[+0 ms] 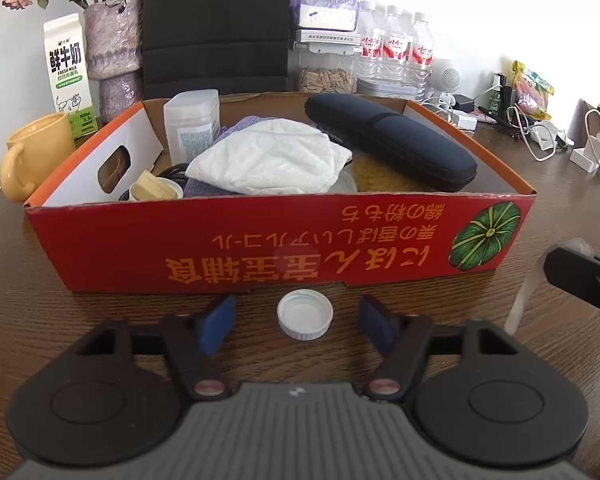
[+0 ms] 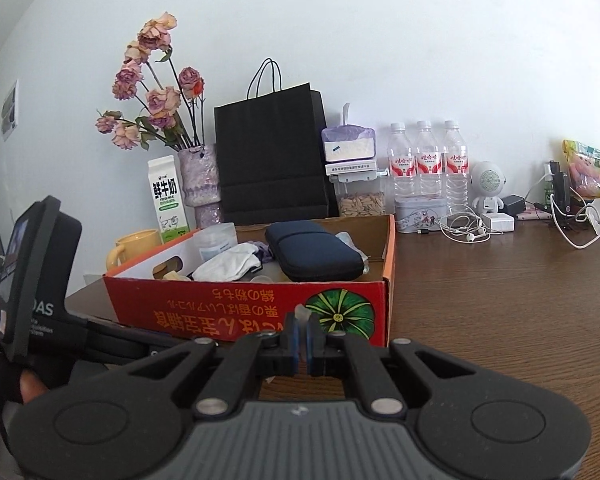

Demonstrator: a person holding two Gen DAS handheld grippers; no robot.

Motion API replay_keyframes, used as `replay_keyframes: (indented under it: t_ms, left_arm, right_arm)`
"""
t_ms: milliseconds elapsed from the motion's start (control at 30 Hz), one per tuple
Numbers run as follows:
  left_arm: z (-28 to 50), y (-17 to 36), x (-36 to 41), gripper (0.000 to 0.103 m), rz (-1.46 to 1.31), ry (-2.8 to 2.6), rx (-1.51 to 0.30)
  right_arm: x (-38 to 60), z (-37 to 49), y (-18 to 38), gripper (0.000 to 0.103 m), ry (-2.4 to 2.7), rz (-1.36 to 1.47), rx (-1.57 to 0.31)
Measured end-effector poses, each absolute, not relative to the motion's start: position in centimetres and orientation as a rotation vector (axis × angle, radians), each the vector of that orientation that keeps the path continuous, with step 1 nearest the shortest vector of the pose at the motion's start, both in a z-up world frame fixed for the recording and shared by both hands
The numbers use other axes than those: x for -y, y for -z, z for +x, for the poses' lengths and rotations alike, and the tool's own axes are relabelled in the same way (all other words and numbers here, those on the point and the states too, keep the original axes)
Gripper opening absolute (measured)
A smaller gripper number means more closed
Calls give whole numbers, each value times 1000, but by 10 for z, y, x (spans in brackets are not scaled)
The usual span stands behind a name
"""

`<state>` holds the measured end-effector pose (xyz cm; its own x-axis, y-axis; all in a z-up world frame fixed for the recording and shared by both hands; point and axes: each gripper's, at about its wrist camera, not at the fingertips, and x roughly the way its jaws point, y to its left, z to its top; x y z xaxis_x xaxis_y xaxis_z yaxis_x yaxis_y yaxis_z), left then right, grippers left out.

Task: Organize objects
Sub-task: 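Grasp the small white cap with the left gripper while the right holds the strip, then carry the white cap and plastic strip over the box with both grippers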

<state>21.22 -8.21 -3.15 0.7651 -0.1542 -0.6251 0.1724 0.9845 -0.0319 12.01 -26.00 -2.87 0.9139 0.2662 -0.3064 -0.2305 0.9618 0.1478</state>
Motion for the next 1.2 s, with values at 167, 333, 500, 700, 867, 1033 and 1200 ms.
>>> replay_keyframes:
  t_ms: [167, 333, 500, 700, 867, 1033, 1200]
  left_arm:
    - [205, 29, 81, 30, 20, 203, -639]
    - [195, 23, 82, 30, 27, 215, -577]
    - [185, 20, 79, 30, 20, 207, -546]
    - [171, 12, 72, 30, 10, 202, -506]
    - [164, 1, 67, 30, 7, 222, -478]
    - [163, -12, 58, 30, -1, 225, -444]
    - [165, -26, 47, 30, -8, 214, -405]
  right_arm:
    - [260, 120, 29, 3, -256, 109, -331]
    - [260, 120, 29, 3, -257, 109, -330]
    - [260, 120, 29, 3, -259, 109, -329]
    - [260, 120, 30, 3, -268, 112, -316]
    - [257, 121, 30, 3, -270, 105, -321]
    - [250, 121, 25, 3, -280, 64, -313]
    - [241, 125, 15, 3, -299, 21, -292]
